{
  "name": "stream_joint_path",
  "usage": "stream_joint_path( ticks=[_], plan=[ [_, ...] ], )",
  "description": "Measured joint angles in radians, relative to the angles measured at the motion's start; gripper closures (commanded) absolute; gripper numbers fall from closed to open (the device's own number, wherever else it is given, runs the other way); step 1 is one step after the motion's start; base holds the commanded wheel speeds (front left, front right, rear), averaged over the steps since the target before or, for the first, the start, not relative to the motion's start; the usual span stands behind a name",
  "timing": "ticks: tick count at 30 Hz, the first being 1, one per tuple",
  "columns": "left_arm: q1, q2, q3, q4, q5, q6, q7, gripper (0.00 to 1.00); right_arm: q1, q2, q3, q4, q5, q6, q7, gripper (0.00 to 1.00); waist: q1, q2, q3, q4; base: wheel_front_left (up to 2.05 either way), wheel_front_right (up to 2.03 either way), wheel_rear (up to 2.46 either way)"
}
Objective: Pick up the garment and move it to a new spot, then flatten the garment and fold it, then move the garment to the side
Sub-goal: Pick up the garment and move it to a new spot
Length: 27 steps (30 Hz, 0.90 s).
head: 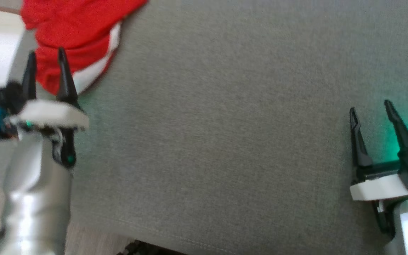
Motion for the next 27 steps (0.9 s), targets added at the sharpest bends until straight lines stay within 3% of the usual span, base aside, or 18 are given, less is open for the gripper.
stream_joint_path(
  ticks=[4, 7, 14, 15, 16, 17, 21, 27],
  plan=[
    [-0.174, 0.021, 0.002, 0.168, 0.0, 0.006, 0.024, 0.0, -0.002, -0.016, 0.005, -0.086, -0.003, 0.0, 0.036, 0.0, -0.0001, 0.0, 0.073, -0.029, 0.0, 0.0, 0.0],
    [-0.306, 0.044, 0.006, 0.321, 0.0, 0.042, 0.057, 0.0, 0.004, -0.028, 0.007, -0.174, -0.003, 0.0, 0.067, 0.0, -0.0002, 0.0, 0.127, -0.063, 0.0, 0.0, 0.0],
    [-0.403, 0.087, -0.016, 0.514, 0.028, 0.053, 0.152, 0.0, 0.008, -0.035, 0.002, -0.253, -0.002, 0.0, 0.098, 0.0, -0.0005, 0.0, 0.183, -0.118, 0.0, 0.0, 0.0],
    [-0.422, 0.094, -0.022, 0.527, 0.028, 0.052, 0.164, 0.2, 0.008, -0.035, 0.002, -0.258, -0.002, 0.0, 0.098, 0.0, -0.0004, 0.0, 0.187, -0.123, 0.0, 0.0, 0.0],
    [-0.439, 0.098, -0.027, 0.542, 0.028, 0.043, 0.175, 0.81, 0.008, -0.033, 0.001, -0.26, -0.002, 0.0, 0.098, 0.0, -0.0004, 0.0, 0.189, -0.128, 0.0, 0.0, 0.0],
    [-0.451, 0.1, -0.032, 0.552, 0.028, 0.033, 0.183, 1.0, 0.008, -0.031, 0.0, -0.26, 0.001, 0.0, 0.098, 0.0, -0.0004, 0.0, 0.19, -0.132, 0.0, 0.0, 0.0],
    [-0.462, 0.1, -0.044, 0.569, 0.022, 0.008, 0.194, 1.0, 0.008, -0.01, -0.003, -0.232, 0.006, 0.0, 0.088, 0.0, -0.0004, 0.0, 0.171, -0.139, 0.0, 0.0, 0.0],
    [-0.46, 0.102, -0.073, 0.543, -0.009, -0.001, 0.118, 1.0, 0.009, 0.024, 0.01, -0.133, 0.025, 0.0, 0.043, 0.0, -0.0004, 0.0, 0.1, -0.151, 0.0, 0.0, 0.0]
  ],
)
